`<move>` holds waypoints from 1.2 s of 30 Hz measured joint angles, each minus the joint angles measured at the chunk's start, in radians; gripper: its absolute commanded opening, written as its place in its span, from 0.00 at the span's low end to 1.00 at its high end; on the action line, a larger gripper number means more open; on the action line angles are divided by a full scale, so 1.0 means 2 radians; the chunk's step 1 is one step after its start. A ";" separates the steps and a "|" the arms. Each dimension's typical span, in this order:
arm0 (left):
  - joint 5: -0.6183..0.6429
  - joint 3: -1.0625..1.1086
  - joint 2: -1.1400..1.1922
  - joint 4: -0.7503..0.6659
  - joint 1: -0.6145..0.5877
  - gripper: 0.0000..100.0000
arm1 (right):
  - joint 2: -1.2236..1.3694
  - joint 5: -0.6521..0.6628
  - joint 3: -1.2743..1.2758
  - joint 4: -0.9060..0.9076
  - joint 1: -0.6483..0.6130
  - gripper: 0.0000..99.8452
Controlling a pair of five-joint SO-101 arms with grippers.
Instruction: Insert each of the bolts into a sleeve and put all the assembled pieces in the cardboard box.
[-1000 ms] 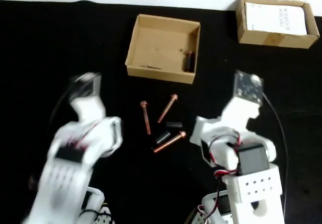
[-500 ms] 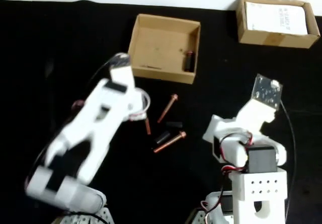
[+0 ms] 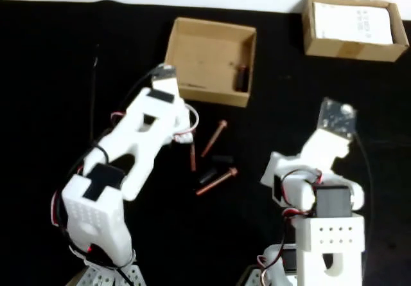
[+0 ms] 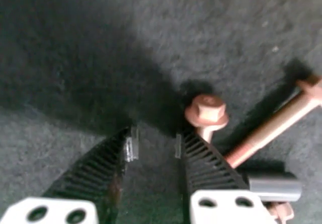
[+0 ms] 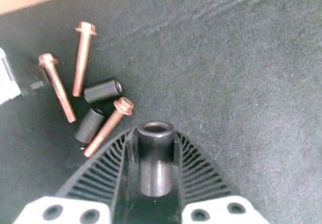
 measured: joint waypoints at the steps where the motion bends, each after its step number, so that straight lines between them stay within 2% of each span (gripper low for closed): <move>1: 0.001 -0.015 0.001 0.021 0.000 0.14 | 0.000 0.000 0.001 -0.002 0.000 0.01; 6: 0.001 -0.094 0.005 0.114 0.008 0.14 | 0.000 0.000 0.001 -0.015 0.000 0.01; 10: 0.001 -0.110 0.008 0.134 0.022 0.14 | 0.000 0.000 0.001 -0.016 0.000 0.01; 25: 0.000 -0.119 0.106 0.054 0.024 0.14 | 0.000 0.021 0.001 -0.016 0.002 0.01; 27: 0.000 -0.119 0.107 0.051 0.024 0.10 | 0.000 0.021 0.001 -0.016 0.002 0.01; 29: 0.000 -0.119 0.109 0.051 0.025 0.00 | 0.000 0.021 0.001 -0.016 0.002 0.01; 36: 0.002 -0.132 0.106 0.054 0.028 0.01 | 0.000 0.021 0.000 -0.016 0.002 0.01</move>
